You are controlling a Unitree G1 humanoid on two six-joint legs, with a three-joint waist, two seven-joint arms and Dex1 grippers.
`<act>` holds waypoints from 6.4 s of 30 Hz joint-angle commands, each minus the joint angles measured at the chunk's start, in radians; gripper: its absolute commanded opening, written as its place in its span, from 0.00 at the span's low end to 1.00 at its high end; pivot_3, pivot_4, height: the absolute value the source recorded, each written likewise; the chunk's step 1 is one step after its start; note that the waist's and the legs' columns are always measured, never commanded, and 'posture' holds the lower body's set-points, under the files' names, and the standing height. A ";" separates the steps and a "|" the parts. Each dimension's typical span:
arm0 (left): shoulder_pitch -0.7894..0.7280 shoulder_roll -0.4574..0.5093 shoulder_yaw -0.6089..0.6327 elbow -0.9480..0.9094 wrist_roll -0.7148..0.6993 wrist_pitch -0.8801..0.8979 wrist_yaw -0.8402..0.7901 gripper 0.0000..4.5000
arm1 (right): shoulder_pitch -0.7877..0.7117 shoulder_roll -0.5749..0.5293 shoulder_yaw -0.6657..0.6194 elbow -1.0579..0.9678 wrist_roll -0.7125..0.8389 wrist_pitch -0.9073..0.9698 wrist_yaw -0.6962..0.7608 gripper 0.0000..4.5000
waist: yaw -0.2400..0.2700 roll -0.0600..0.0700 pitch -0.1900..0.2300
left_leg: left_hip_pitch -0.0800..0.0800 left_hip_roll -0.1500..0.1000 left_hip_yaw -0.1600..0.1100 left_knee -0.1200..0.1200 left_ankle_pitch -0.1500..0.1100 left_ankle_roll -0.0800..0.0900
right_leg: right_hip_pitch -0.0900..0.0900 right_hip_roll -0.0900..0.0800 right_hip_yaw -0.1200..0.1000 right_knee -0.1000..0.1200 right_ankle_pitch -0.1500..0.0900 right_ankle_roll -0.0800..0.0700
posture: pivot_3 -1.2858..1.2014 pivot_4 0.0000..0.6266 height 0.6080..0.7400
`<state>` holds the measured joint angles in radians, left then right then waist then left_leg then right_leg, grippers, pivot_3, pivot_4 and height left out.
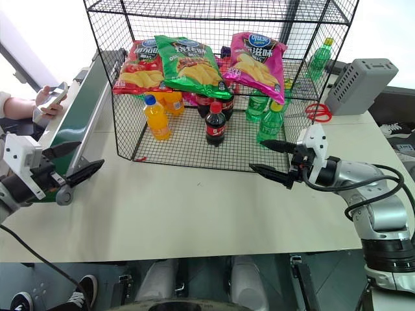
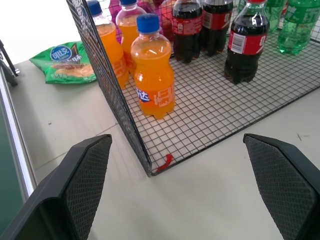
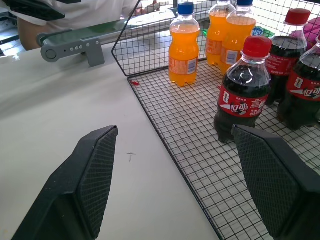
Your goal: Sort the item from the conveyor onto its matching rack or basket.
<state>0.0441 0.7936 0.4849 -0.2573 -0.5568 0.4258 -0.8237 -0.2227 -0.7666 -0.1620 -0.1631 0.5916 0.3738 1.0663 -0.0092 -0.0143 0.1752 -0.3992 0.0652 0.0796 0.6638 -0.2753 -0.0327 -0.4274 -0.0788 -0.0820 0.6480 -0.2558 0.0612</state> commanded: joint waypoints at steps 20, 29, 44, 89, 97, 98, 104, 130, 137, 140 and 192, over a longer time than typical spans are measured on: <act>-0.018 0.008 0.007 -0.001 0.012 -0.024 -0.008 1.00 | -0.040 0.013 -0.004 0.035 -0.045 -0.058 0.020 0.84 | 0.000 0.000 0.000 | 0.000 0.000 0.000 0.000 0.000 0.000 | 0.000 0.000 0.000 0.000 0.000 0.000 | 0.52 0.24 1.00; -0.019 0.005 -0.009 0.016 0.039 -0.047 -0.018 1.00 | -0.037 0.017 -0.001 0.040 -0.068 -0.078 0.021 0.84 | -0.001 0.000 0.000 | 0.000 0.000 0.000 0.000 0.000 0.000 | 0.000 0.000 0.000 0.000 0.000 0.000 | 0.52 0.24 1.00; -0.047 0.004 -0.052 0.054 0.073 -0.085 -0.024 1.00 | -0.035 0.027 -0.006 0.043 -0.075 -0.084 0.018 0.84 | 0.000 0.000 0.000 | 0.000 0.000 0.000 0.000 0.000 0.000 | 0.000 0.000 0.000 0.001 0.000 0.000 | 0.52 0.24 1.00; -0.066 -0.004 -0.069 0.089 0.096 -0.121 -0.040 1.00 | -0.084 0.053 0.015 0.075 -0.107 -0.126 0.020 0.84 | -0.001 0.000 0.000 | 0.001 0.000 0.001 0.000 0.000 0.000 | 0.000 0.000 0.000 0.001 0.000 0.000 | 0.52 0.24 1.00; -0.065 -0.007 -0.071 0.078 0.096 -0.119 -0.037 1.00 | -0.086 0.050 0.020 0.080 -0.109 -0.133 0.023 0.84 | -0.001 0.000 0.000 | 0.001 0.000 0.001 0.000 0.000 0.000 | 0.000 0.000 0.000 0.001 0.000 0.000 | 0.52 0.24 1.00; -0.064 -0.007 -0.071 0.076 0.096 -0.117 -0.036 1.00 | -0.086 0.049 0.022 0.082 -0.113 -0.138 0.026 0.84 | -0.001 0.000 0.000 | 0.001 0.000 0.001 0.000 0.000 0.000 | 0.000 0.000 0.000 0.001 0.000 0.000 | 0.52 0.24 1.00; -0.045 0.005 -0.070 0.048 0.073 -0.086 -0.058 1.00 | -0.104 0.053 0.038 0.109 -0.127 -0.156 0.035 0.84 | -0.001 0.000 0.000 | 0.001 0.000 0.001 0.000 0.000 0.000 | 0.000 0.000 0.000 0.001 0.000 0.000 | 0.52 0.24 1.00; -0.012 0.042 -0.046 0.045 -0.024 -0.001 -0.176 1.00 | -0.122 0.070 0.059 0.113 -0.152 -0.181 0.040 0.84 | -0.002 0.000 0.000 | 0.001 0.000 0.001 0.000 0.000 0.000 | 0.000 0.000 0.000 0.002 0.000 0.000 | 0.52 0.24 1.00; -0.045 0.041 -0.046 0.061 -0.032 -0.007 -0.176 1.00 | -0.134 0.082 0.059 0.132 -0.158 -0.197 0.037 0.84 | 0.000 0.000 0.000 | 0.001 0.000 0.001 0.000 0.000 0.000 | 0.000 0.000 0.000 0.002 0.000 0.000 | 0.52 0.24 1.00; -0.035 0.037 -0.042 0.068 -0.021 -0.026 -0.176 1.00 | -0.137 0.081 0.062 0.132 -0.159 -0.198 0.040 0.84 | -0.001 0.000 0.000 | 0.001 0.000 0.001 0.000 0.000 0.000 | 0.000 0.000 0.000 0.002 0.000 0.000 | 0.52 0.24 1.00; 0.454 0.042 0.266 0.272 0.609 -0.939 0.082 1.00 | -0.275 0.260 0.265 0.067 -0.051 0.005 0.112 0.99 | -0.002 -0.001 -0.001 | 0.000 0.001 0.002 0.000 0.000 0.000 | -0.001 -0.001 -0.001 0.001 0.000 -0.001 | 0.52 0.24 1.00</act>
<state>0.4881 0.8227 0.6985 0.0012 0.0096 -0.4572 -0.7838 -0.4751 -0.5107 0.1079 -0.0898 0.5430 0.4048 1.1672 -0.0112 -0.0150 0.1746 -0.3993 0.0661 0.0812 0.6641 -0.2755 -0.0325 -0.4286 -0.0798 -0.0827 0.6494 -0.2557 0.0607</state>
